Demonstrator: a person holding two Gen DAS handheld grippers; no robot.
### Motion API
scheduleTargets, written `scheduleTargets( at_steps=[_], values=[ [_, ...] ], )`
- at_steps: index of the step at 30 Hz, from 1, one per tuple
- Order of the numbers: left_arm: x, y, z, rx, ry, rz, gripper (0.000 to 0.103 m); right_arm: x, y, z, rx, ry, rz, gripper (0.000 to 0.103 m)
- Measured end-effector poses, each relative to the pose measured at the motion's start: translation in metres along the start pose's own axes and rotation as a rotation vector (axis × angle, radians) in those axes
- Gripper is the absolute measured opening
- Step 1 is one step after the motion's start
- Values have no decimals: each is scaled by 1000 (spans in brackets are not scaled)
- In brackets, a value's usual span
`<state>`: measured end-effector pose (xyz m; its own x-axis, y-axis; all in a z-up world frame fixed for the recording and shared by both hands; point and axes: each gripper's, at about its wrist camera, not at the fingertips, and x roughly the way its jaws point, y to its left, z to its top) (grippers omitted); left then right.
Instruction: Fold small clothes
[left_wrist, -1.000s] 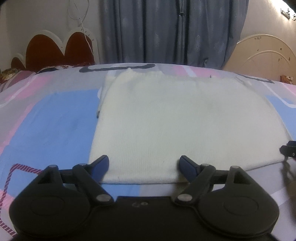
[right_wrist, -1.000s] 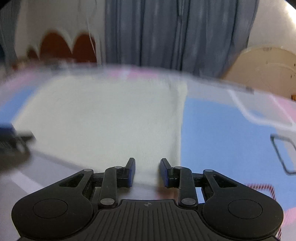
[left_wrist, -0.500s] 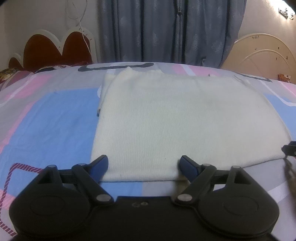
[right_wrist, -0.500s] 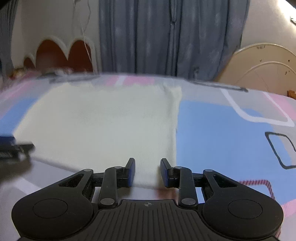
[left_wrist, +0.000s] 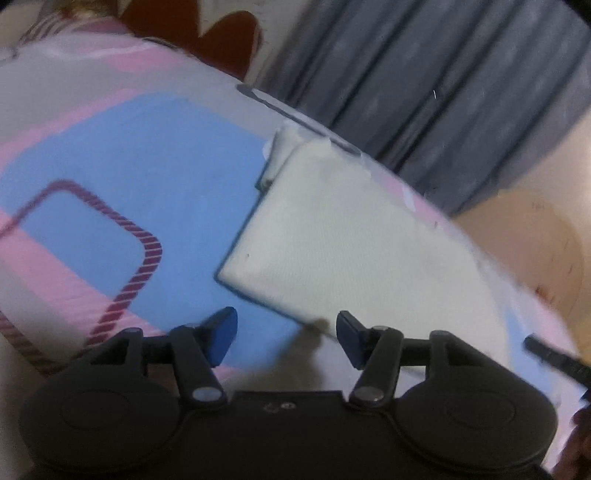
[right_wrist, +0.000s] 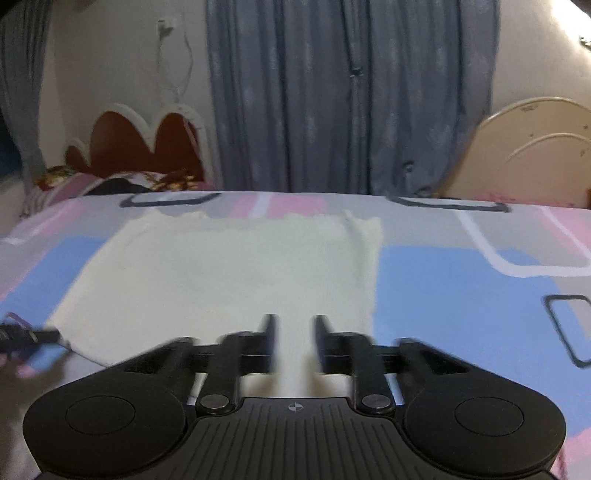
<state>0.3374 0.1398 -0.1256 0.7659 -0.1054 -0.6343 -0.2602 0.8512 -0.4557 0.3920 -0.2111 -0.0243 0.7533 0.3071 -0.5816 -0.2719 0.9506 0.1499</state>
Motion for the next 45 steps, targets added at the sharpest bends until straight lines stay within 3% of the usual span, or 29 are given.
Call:
scheduleTargets(
  at_steps=[8,12,13,16,18,20,21,22,24,25,26,27,28,29,30,33,37,42,45],
  values=[
    [36,27,20,-282,-66,-158,55,47,19,17,15,34,91,3],
    [54,26,30,-314,-34,-127,12,78,31,24,18,62,122,3],
    [57,28,32,-331,-27,-118,7,87,35,26,13,70,128,3],
    [41,23,37,-319,-98,-197,6,100,45,30,-9,70,143,3],
    [32,17,37,-264,-123,-204,6,106,50,31,-20,57,157,3],
    [32,16,35,-198,-130,-188,9,115,53,29,-27,64,170,3],
    [37,17,34,-195,-112,-148,22,125,55,26,-36,93,163,3],
    [41,22,35,-231,-96,-122,46,137,57,21,-46,142,151,2],
    [45,29,36,-296,-117,-142,59,138,57,17,-53,128,154,2],
    [48,29,39,-302,-122,-143,58,136,56,17,-48,123,158,2],
    [50,27,42,-291,-113,-127,55,134,53,17,-28,115,163,2],
    [55,25,46,-280,-100,-105,46,133,50,15,-10,113,167,2],
    [58,24,48,-277,-84,-98,20,135,48,13,-6,117,169,2],
    [64,23,50,-272,-48,-112,5,135,48,12,-9,117,170,2],
    [64,22,53,-267,-36,-119,6,136,48,12,-9,118,173,2],
    [49,-8,60,-139,-81,-168,6,130,40,18,44,116,186,2],
    [37,-71,68,62,-75,-230,6,98,10,28,172,20,136,2],
    [48,-152,61,250,-26,-318,6,59,-50,36,330,-58,80,2],
    [68,-200,39,353,49,-322,6,38,-85,39,391,-84,45,2]
  ],
)
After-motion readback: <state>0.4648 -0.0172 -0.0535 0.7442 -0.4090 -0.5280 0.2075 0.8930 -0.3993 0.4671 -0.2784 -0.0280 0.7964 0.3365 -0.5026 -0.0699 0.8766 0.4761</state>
